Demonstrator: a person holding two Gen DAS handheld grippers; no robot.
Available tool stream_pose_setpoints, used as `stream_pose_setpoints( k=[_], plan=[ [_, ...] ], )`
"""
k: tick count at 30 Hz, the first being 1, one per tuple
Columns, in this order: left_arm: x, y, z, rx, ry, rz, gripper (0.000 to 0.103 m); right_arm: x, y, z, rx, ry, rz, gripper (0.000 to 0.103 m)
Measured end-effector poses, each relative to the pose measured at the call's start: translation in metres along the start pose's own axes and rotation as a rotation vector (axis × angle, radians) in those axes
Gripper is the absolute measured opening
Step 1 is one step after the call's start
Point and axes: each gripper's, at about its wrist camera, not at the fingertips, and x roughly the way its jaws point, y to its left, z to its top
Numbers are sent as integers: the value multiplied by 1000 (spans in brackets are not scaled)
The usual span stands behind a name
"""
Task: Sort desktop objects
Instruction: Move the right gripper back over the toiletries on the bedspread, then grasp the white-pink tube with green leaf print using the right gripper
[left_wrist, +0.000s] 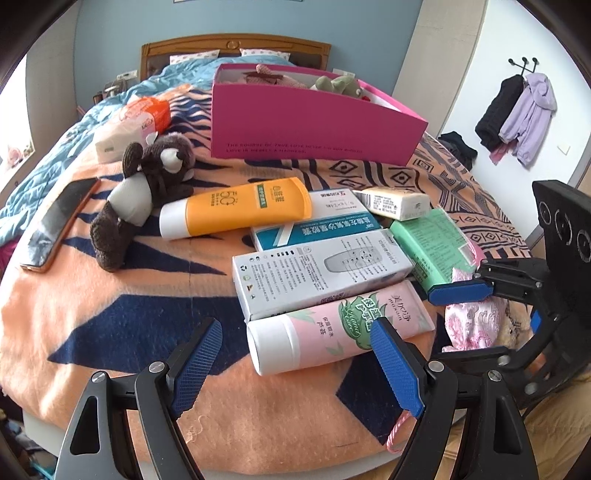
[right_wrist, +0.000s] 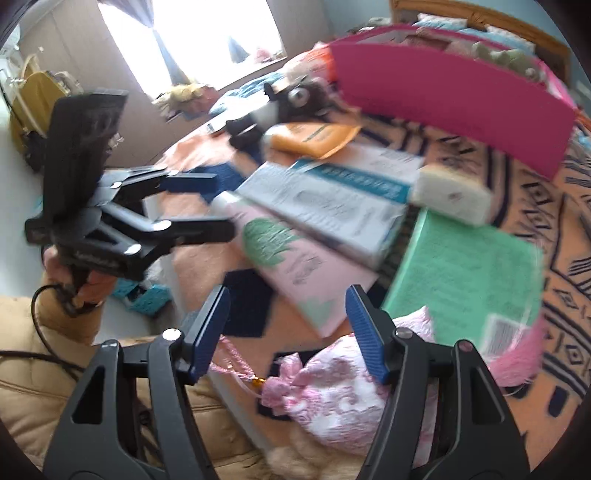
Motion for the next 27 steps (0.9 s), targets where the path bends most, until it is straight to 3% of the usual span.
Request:
stream_pose_setpoints(
  k=[9,12,14,21,27],
  plan=[
    [6,-3,-4,14,25,-8,83,4,-1,-5,-50,77,-153,67],
    [10,-2,-5,9,41,-16,83,12,-13,-11,-4,120,-172,70],
    [10,-1,-6,4,49,-24,82,12,-10,-11,-9,102,-157,78],
    [13,0,-8,-9,88,-62,74,14,-15,-7,38,42,-62,78],
    [8,7,-8,-35,81,-35,74,20,-13,-2,76,-4,22,77]
  ],
)
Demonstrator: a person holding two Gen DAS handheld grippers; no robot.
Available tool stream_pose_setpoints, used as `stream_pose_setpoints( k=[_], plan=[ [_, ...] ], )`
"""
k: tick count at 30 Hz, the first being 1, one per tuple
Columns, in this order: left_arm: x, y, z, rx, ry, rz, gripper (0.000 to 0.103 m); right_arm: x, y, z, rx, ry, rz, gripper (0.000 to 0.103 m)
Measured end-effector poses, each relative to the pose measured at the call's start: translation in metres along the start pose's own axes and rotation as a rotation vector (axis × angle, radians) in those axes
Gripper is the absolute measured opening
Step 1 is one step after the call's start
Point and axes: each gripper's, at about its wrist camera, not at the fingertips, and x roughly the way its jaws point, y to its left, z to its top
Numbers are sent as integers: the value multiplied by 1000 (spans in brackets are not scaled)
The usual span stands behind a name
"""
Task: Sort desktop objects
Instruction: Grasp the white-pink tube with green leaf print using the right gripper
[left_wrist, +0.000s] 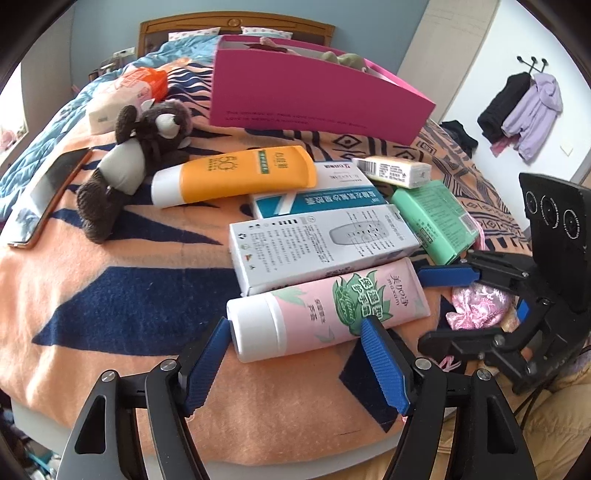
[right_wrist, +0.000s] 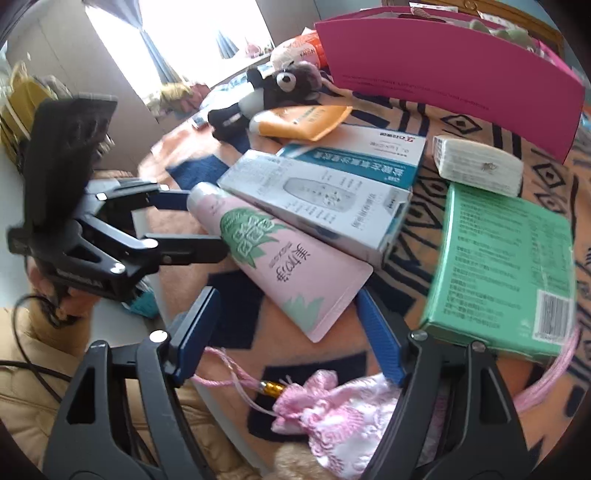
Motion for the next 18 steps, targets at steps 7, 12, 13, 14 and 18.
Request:
stream_pose_setpoints(
  k=[7,12,13,14,18],
  plan=[
    [-4,-2,3,-8,-13,10,74,-8,-3,2,44,-74,29,65],
    [-8,-4,7,-24,-16,-5,74,-14,-4,3,48,-103,5,59],
    [-10,-5,8,-26,-20,-5,74,-16,-5,4,50,-114,3,58],
    [-11,-6,10,-25,-24,-3,74,-19,-5,4,50,-128,-2,58],
    [-18,-9,18,-33,-55,23,74,-25,-4,6,37,-159,-19,56]
  ],
)
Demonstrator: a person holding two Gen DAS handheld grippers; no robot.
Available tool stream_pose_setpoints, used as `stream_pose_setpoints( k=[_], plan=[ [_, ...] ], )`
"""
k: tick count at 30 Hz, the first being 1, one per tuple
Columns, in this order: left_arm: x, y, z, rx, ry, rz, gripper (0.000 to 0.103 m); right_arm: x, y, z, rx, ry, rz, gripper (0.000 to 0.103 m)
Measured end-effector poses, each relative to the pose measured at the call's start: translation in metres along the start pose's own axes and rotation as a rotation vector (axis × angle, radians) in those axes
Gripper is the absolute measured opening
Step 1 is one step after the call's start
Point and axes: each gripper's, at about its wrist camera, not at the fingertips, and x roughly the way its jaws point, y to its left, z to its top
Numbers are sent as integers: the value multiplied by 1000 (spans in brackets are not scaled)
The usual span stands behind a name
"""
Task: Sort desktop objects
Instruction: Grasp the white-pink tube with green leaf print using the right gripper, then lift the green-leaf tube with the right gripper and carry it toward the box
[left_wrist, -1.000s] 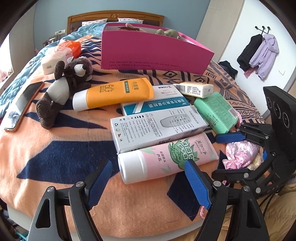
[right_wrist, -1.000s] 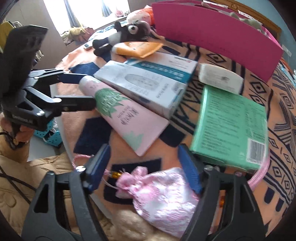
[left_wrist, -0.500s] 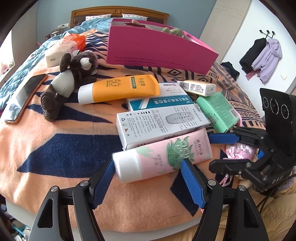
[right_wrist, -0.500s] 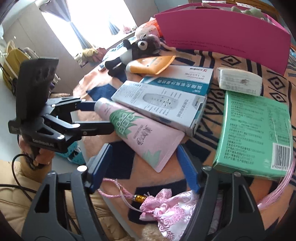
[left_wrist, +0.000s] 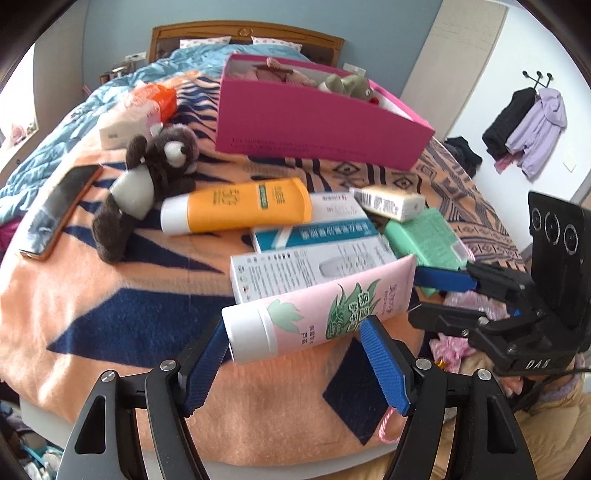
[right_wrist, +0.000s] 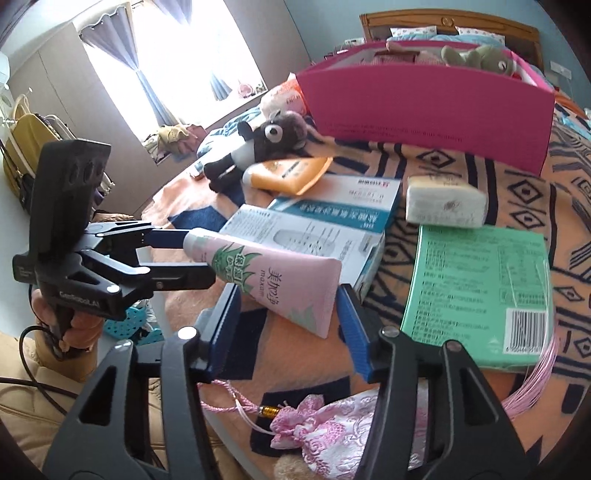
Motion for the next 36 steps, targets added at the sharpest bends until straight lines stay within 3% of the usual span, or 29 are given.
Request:
stream_pose_setpoints(
  k=[10,21,28,36],
  plan=[
    [10,0,28,-8,-20,14,74,-6,-8,20,-14,-50,-26,54],
    [30,9,44,4,31,9,74,26,-36,39,34,41,-31,54],
    [33,12,44,27,74,-15,74,31,-45,40,85,53,-8,54],
    [27,9,49,28,61,-17,70,29,-46,42,86,40,-3,52]
  ],
)
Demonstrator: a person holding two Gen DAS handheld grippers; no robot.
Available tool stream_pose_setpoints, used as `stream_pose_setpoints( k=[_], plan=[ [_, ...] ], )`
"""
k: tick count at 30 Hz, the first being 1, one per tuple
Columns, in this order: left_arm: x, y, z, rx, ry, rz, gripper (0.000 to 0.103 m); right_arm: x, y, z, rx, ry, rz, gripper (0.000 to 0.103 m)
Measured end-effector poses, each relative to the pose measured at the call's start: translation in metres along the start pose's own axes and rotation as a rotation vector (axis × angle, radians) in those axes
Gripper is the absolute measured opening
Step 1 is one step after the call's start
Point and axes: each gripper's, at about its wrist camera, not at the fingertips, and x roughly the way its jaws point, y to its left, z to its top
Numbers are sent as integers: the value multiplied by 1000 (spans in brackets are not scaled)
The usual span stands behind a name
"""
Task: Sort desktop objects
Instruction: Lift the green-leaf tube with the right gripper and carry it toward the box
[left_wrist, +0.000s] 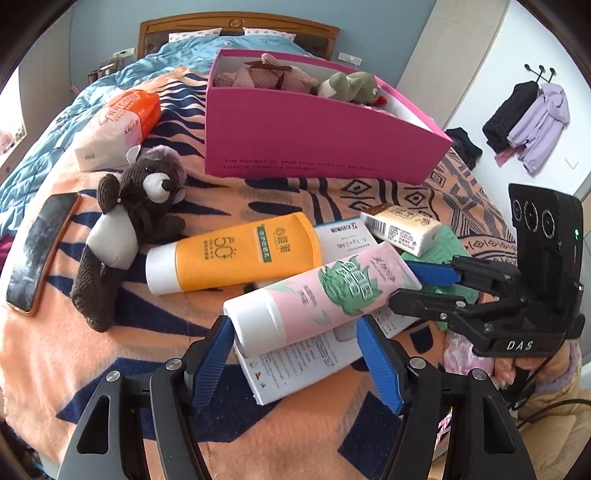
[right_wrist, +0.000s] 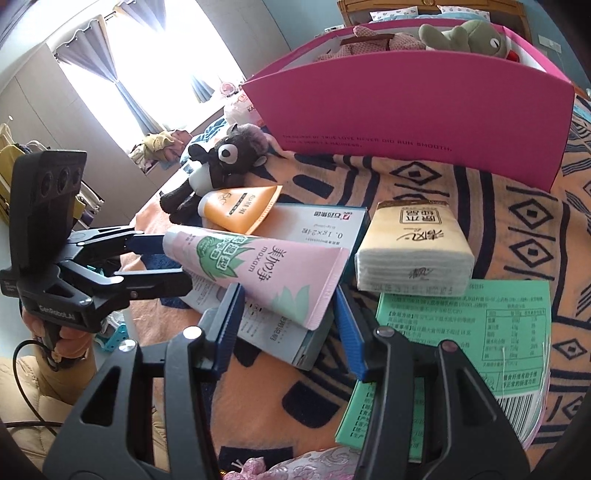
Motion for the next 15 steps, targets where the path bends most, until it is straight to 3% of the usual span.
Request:
stream_pose_setpoints(
  k=[4,15],
  plan=[
    [-6,0,3,-3,-18,1,70,-5,5,1,-24,-25,-20,48],
    [-20,-4,17,-2,-79,12,70,-23,18,13,-96,-95,-60,48]
  ],
)
